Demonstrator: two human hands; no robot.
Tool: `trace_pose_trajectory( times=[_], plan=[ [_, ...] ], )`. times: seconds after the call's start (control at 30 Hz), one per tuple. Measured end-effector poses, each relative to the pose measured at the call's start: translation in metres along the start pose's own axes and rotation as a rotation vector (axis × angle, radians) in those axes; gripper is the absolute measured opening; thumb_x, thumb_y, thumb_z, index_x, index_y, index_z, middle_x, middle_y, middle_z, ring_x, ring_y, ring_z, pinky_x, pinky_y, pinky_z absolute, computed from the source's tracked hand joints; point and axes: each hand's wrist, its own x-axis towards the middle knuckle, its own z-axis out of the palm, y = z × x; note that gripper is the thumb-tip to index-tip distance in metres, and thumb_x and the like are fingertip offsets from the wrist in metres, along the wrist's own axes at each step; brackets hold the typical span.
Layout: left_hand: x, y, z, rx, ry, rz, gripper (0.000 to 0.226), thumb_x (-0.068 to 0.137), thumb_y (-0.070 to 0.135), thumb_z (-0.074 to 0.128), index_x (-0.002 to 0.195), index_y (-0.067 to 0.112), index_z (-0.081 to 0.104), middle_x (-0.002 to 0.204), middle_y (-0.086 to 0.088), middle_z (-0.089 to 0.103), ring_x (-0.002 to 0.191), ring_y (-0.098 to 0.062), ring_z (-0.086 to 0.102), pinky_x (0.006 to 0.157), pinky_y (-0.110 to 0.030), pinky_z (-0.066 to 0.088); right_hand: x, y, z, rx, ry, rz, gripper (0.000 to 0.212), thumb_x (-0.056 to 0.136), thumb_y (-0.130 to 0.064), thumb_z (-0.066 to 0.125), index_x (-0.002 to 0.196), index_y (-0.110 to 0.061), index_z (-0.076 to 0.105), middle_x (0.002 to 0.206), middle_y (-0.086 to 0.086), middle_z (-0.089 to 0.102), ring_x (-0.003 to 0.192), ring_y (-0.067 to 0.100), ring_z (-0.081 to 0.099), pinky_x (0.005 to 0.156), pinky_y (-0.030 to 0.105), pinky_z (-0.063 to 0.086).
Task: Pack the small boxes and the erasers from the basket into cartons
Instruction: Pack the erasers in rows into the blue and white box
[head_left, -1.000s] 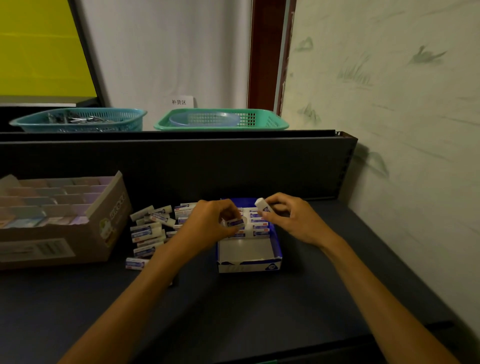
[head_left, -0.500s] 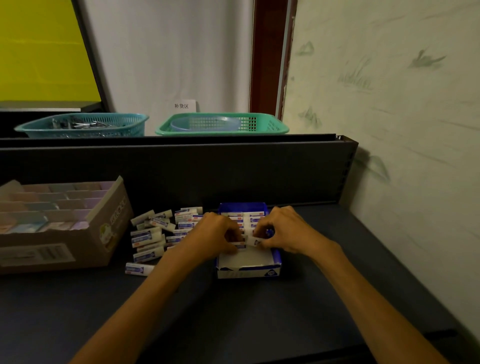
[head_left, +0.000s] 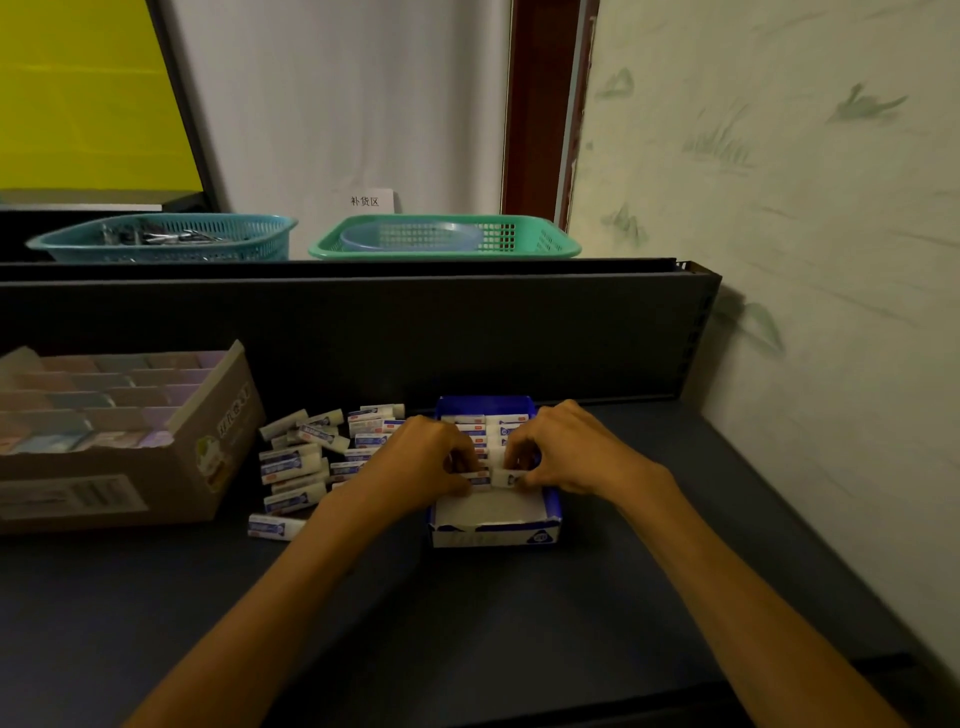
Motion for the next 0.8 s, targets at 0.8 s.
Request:
trace_pose_trajectory(
  times=[0.8],
  plan=[
    [0.001,0.0,0.0,0.04,-0.012,0.016,0.025,0.087,0.028,0.063,0.111,0.024,0.064,0.113,0.003,0.062,0.098,-0.008,0.058,0.087,-0.023,0.047,0.016,0.003,0.004,0.021,-0.045,-0.016,0.015,0.085,-0.039,0.066,0.098,-0.034,0.066,0.11,-0.011,0.06,0.107,0.012,0.048,0.095,0.034,0.04]
  ],
)
